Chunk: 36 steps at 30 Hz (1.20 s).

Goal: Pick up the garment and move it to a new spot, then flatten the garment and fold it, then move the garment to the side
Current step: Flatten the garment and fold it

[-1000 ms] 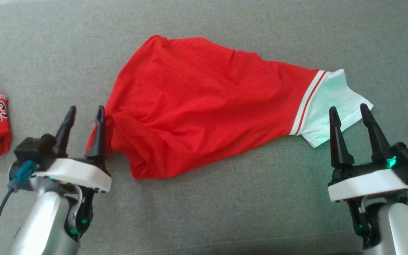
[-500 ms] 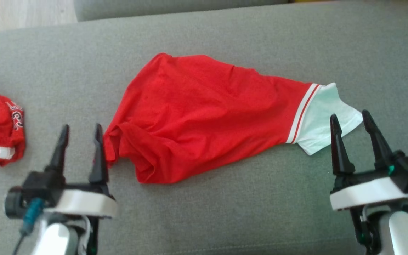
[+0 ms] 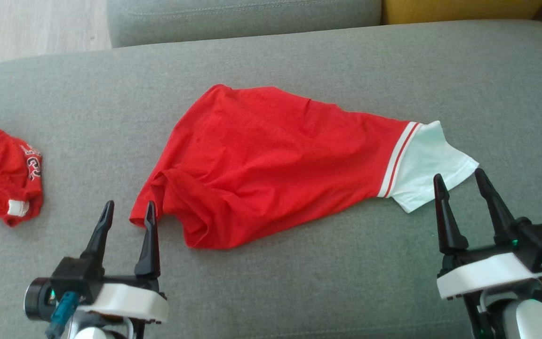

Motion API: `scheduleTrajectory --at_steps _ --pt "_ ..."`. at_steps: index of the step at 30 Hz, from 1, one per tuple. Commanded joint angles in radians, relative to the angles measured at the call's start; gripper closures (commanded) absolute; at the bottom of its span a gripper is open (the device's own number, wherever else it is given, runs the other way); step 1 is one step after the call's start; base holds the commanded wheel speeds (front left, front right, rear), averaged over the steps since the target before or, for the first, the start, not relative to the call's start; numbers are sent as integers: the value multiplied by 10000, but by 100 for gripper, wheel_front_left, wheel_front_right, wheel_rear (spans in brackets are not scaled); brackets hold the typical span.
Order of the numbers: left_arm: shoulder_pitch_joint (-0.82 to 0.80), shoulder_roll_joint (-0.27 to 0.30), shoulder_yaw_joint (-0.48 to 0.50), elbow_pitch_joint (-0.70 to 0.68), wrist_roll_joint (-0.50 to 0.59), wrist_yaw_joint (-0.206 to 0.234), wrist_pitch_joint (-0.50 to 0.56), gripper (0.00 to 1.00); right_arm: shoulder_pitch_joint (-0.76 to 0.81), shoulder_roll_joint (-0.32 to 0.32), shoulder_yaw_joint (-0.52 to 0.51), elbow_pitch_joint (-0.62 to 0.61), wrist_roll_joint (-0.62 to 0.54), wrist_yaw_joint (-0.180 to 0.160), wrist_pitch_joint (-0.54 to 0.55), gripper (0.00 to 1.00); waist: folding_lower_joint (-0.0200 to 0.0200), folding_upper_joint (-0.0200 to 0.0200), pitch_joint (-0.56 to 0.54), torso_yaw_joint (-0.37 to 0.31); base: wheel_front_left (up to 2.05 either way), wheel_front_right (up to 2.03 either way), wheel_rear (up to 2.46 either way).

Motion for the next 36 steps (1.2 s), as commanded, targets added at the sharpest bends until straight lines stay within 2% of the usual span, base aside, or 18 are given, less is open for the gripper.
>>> scheduleTrajectory --at_steps 1,11,19,26,27,28,32,36 --pt "-267 110 291 -241 102 -20 -77 0 -94 -50 233 -430 -44 73 30 0 1 -1 7 -4 0 0 0" --pt "-468 220 122 -177 163 -146 -39 0 -116 -41 177 -497 -18 73 75 0 1 -1 113 62 0 0 0" --pt "-838 -49 -927 595 -225 -1015 1290 0 -279 -36 317 -407 60 73 37 0 1 -1 390 9 0 0 0" --pt "-1397 -325 -1263 1540 -490 -1448 1566 0 -412 -32 357 -286 167 73 -36 0 1 -1 639 -151 0 0 0" --pt "-1483 -336 -1291 1686 -541 -1535 1599 34 -426 -31 360 -272 178 73 -43 0 1 -1 667 -171 0 0 0" --pt "-1568 -347 -1298 1812 -598 -1614 1602 100 -443 -31 364 -259 188 73 -50 0 1 -1 691 -188 0 0 0" --pt "-1849 -338 -1188 2100 -750 -1764 1400 100 -495 -30 323 -228 224 73 -65 0 1 -1 762 -219 0 0 0" --pt "-1941 -322 -1023 1695 -862 -1806 978 100 -482 -28 161 -241 249 73 -100 0 1 -1 818 -123 0 0 0"
